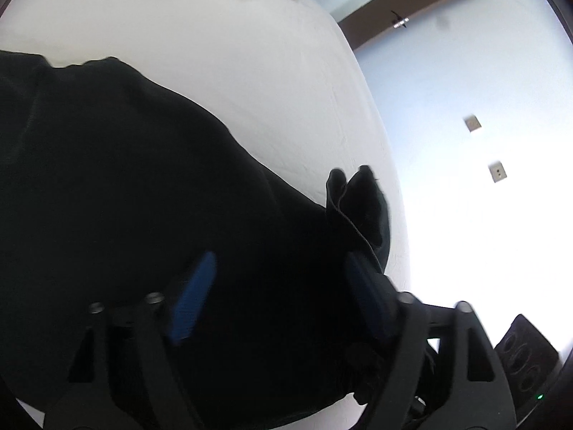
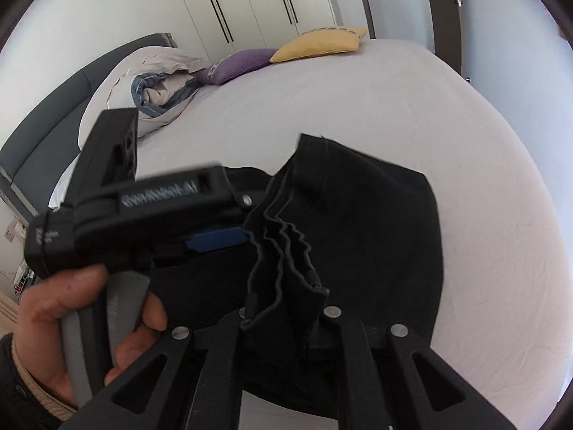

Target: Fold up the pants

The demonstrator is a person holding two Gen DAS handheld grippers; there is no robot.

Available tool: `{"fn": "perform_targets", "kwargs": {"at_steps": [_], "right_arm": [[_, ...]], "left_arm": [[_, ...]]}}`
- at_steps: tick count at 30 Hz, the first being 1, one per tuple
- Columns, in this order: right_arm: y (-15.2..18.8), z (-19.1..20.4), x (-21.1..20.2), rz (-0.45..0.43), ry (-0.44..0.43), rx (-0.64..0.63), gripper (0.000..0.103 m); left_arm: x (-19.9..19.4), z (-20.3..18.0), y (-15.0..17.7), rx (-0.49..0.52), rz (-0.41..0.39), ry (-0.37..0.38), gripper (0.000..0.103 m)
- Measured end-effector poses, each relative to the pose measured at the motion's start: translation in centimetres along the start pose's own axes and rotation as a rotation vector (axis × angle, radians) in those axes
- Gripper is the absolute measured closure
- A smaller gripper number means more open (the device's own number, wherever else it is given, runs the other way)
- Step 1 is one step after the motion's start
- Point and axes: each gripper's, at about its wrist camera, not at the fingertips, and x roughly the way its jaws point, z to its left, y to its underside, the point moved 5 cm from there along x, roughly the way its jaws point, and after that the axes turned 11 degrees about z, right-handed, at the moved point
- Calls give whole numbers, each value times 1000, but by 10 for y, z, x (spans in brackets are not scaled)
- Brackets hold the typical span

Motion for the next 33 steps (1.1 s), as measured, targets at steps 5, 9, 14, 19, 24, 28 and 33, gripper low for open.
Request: {"fn": "perform_targets", "kwargs": {"at_steps": [5,9,14,19,24,28,33], "right_arm": [[8,6,11,2,22,-14,94],[7,13,10,-14,65,-37,94],[10,24,11,-27,117,-87,94],[13,34,14,-29,138,-118,94],[7,45,13,-48,152,-157,94],[3,66,19,-50,126,-200,94],[-12,113,39,-50,113,-292,94]], "left_arm": [[-4,15,-4,-89,66,113,13],[7,20,-11,-127,146,127,13],[15,18,-18,-107,187,101,14],[35,-1,-25,-52,254,62,82],[26,-11,-36,24,262,42,91],[3,-8,-49,109,262,-15,91],[-28,17,-74,135,249,-68,91]]}}
